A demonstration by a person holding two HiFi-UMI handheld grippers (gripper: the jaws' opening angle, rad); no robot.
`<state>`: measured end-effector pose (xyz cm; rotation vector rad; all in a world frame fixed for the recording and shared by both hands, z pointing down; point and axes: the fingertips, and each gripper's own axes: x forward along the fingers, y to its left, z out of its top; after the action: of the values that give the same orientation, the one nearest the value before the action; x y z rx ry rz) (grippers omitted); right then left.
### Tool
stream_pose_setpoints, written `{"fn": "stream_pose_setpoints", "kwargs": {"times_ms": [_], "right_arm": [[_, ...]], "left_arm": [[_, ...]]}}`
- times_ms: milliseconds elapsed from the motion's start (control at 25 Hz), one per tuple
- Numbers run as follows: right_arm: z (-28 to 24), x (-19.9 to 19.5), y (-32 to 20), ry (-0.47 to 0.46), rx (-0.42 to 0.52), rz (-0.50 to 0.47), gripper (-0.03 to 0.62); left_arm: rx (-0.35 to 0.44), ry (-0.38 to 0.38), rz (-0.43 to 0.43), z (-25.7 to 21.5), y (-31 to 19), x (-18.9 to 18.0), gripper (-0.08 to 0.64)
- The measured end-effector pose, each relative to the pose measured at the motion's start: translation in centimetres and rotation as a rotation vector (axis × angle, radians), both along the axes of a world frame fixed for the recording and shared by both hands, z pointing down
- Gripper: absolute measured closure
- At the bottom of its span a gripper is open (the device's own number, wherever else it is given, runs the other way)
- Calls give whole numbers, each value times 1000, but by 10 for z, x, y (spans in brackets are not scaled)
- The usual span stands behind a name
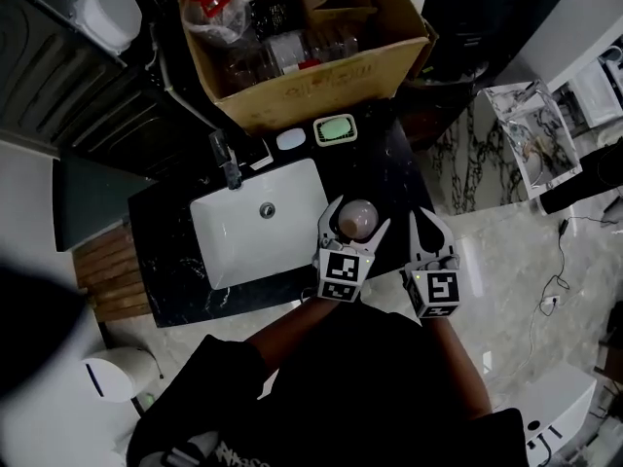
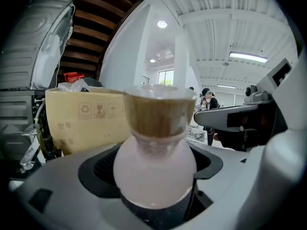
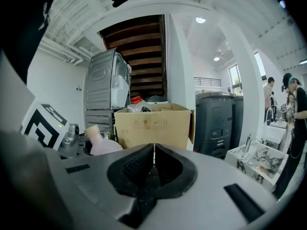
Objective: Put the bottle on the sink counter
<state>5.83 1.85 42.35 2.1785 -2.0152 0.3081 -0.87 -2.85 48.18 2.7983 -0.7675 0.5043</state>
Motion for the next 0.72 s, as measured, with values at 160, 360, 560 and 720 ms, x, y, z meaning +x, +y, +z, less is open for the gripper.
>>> {"fn": "stream_pose_setpoints", "kwargs": {"times_ms": [160,360,560,720], "right_arm": [[2,13,-14,18,-17,19,553],[13,31,-24,13,-56,59,554],[11,53,-50,17,-55,32,554],[15,71,-73,17,-44,-21,554]], "left_arm": [[18,15,7,5,-26,18,140],[30,21,0,14,-47,36,140],[15,21,-22,22,-69,62,140],[15,8,-62,28,-88,75,140]]}}
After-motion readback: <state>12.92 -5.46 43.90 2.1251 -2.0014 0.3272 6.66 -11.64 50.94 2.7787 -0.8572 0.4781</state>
